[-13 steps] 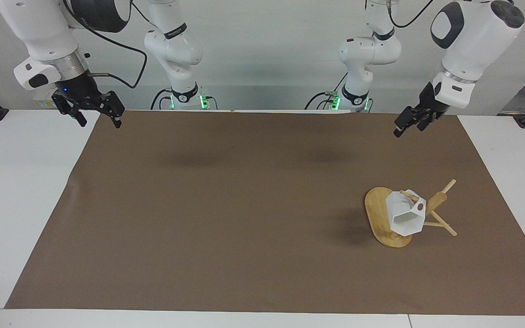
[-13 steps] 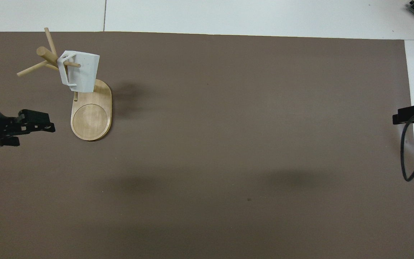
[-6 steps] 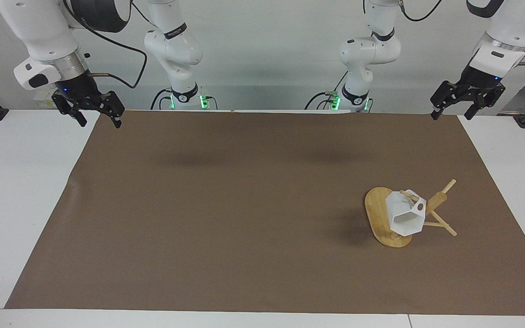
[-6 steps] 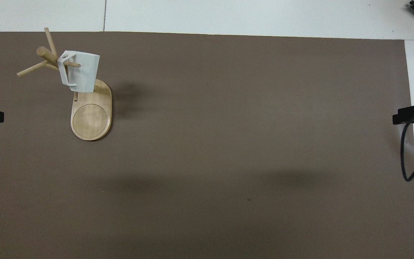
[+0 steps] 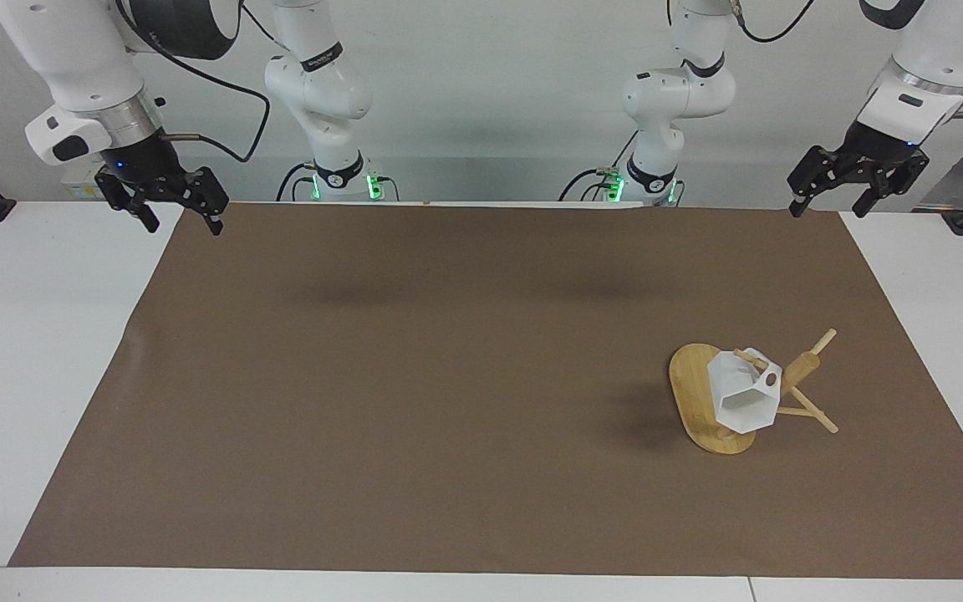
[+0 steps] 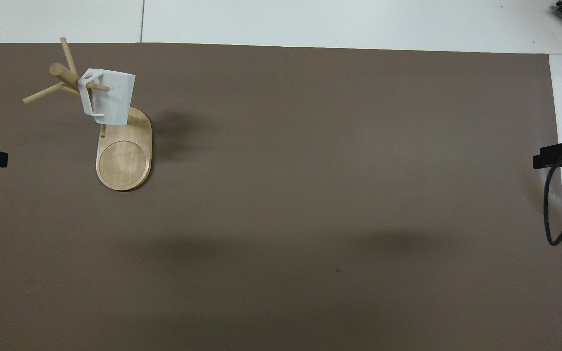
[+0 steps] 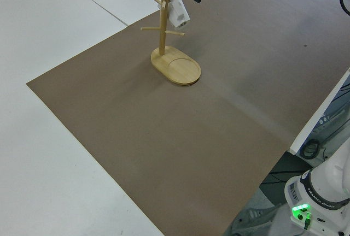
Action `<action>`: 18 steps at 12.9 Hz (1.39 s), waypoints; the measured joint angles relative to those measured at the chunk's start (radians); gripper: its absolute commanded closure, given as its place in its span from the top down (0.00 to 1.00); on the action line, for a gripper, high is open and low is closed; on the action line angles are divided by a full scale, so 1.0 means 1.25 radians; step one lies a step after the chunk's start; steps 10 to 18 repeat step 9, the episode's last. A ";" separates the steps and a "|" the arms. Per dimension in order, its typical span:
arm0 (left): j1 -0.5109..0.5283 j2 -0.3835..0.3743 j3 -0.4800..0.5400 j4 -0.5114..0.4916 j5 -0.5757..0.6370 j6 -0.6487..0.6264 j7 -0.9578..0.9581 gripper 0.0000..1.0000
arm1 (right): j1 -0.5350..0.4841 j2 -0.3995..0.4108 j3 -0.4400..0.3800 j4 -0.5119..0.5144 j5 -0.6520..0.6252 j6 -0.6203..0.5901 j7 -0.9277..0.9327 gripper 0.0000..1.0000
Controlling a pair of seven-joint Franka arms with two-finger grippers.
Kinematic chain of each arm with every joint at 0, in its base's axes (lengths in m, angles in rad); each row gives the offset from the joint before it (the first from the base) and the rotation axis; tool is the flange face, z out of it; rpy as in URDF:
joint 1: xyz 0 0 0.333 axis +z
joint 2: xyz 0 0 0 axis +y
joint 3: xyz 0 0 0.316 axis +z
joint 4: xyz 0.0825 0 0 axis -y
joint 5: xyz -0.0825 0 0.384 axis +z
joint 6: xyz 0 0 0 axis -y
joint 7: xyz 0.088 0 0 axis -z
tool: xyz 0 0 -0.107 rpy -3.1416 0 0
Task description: Hang cup on rack
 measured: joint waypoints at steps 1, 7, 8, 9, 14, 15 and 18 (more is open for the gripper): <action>0.000 0.000 0.000 -0.001 0.000 -0.013 0.001 1.00 | 0.000 0.000 0.000 0.000 0.000 0.000 0.000 1.00; 0.000 -0.005 0.000 -0.019 0.000 -0.020 0.001 1.00 | 0.000 0.000 0.000 0.000 0.000 0.000 0.000 1.00; 0.000 -0.005 0.000 -0.019 0.000 -0.020 0.001 1.00 | 0.000 0.000 0.000 0.000 0.000 0.000 0.000 1.00; 0.000 -0.006 -0.001 -0.020 0.000 -0.020 0.001 1.00 | 0.000 0.000 0.000 0.000 0.000 0.000 0.000 1.00; 0.000 -0.006 -0.001 -0.020 0.000 -0.020 0.001 1.00 | 0.000 0.000 0.000 0.000 0.000 0.000 0.000 1.00; 0.000 -0.006 -0.001 -0.020 0.000 -0.020 0.001 1.00 | 0.000 0.000 0.000 0.000 0.000 0.000 0.000 1.00; 0.000 -0.006 -0.001 -0.020 0.000 -0.020 0.001 1.00 | 0.000 0.000 0.000 0.000 0.000 0.000 0.000 1.00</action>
